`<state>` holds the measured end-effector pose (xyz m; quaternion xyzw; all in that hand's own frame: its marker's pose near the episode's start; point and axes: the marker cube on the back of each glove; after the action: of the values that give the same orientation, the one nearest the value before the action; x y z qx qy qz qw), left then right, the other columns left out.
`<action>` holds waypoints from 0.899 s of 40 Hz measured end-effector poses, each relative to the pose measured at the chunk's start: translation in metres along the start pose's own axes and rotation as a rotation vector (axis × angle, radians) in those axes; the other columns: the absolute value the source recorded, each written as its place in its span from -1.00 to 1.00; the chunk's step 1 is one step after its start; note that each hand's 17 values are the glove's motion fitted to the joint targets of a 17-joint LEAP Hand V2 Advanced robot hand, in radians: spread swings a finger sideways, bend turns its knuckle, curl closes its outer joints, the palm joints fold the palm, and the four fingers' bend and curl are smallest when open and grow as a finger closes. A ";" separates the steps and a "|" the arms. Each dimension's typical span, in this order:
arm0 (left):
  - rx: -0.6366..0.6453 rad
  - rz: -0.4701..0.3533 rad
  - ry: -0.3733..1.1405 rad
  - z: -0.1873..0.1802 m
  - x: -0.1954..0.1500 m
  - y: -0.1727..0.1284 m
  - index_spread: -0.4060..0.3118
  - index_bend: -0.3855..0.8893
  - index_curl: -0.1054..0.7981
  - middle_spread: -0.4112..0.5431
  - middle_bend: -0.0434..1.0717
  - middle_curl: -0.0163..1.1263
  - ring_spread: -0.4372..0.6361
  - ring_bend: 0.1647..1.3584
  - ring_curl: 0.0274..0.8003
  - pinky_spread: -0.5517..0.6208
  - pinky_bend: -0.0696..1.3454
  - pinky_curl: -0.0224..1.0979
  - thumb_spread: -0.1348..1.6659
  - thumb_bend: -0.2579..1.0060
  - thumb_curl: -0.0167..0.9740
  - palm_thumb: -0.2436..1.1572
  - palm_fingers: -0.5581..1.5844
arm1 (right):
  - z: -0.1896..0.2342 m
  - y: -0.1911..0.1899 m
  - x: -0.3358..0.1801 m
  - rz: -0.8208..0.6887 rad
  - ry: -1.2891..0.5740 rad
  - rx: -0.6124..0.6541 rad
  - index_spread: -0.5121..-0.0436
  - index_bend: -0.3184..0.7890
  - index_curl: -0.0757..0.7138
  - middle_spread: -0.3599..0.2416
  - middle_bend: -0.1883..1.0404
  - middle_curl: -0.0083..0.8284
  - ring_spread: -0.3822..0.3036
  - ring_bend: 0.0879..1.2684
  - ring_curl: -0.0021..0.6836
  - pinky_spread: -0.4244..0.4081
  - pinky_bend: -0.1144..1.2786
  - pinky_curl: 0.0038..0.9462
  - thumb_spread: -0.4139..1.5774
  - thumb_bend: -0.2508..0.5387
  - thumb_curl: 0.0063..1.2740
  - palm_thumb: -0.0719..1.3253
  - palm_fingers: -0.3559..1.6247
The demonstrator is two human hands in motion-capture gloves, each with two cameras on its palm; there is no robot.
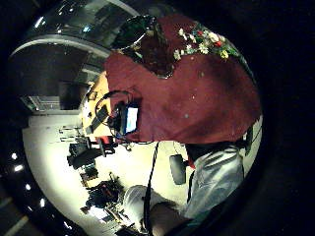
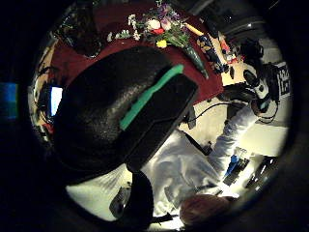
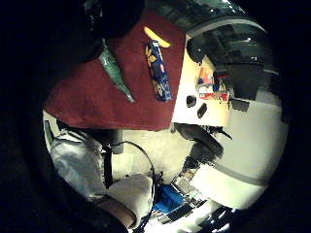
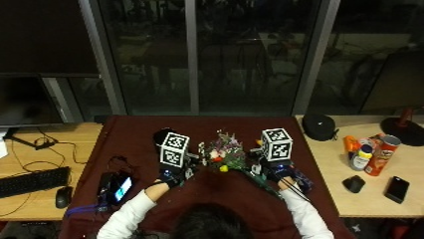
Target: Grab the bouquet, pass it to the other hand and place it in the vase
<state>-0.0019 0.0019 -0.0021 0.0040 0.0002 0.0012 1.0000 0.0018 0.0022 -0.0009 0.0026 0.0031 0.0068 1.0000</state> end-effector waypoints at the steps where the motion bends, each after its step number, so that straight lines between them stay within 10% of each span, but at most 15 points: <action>1: 0.001 0.001 0.001 0.000 0.000 0.001 0.13 -0.20 -0.69 0.08 -0.52 -0.88 0.09 -0.55 -0.87 0.27 -0.55 -0.87 -0.41 -0.59 -0.93 -0.63 -0.17 | 0.000 0.000 0.000 0.001 0.000 0.002 0.56 -0.52 -0.87 0.12 -0.24 -0.79 0.06 -0.28 -0.66 0.16 -0.06 -0.75 -0.14 0.19 -0.90 -0.41 0.03; 11: 0.109 0.019 0.047 0.005 -0.005 0.011 0.13 -0.17 -0.51 0.26 -0.51 -0.68 0.34 -0.39 -0.60 0.55 -0.53 -0.69 0.08 -0.60 -0.79 -0.61 -0.22 | 0.004 -0.001 0.018 0.007 -0.104 0.058 0.20 -0.48 -0.82 0.08 -0.15 -0.48 0.02 0.06 -0.14 0.24 0.21 -0.39 0.33 0.19 -0.77 -0.29 -0.05; 36: 0.160 0.103 -0.040 0.050 0.016 0.016 0.05 -0.13 -0.19 0.23 -0.54 -0.47 0.40 -0.42 -0.49 0.67 -0.61 -0.54 0.41 -0.61 -0.58 -0.53 -0.20 | 0.115 -0.080 0.088 0.278 -0.239 -0.039 0.24 -0.34 -0.70 0.03 -0.10 -0.15 -0.21 0.13 0.09 0.06 0.28 -0.26 0.52 -0.27 -0.60 -0.25 -0.03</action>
<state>0.0138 0.0177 0.0477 0.0837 -0.0200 0.0523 0.9949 0.0914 -0.0776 0.1128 -0.0155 -0.1161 0.1446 0.9825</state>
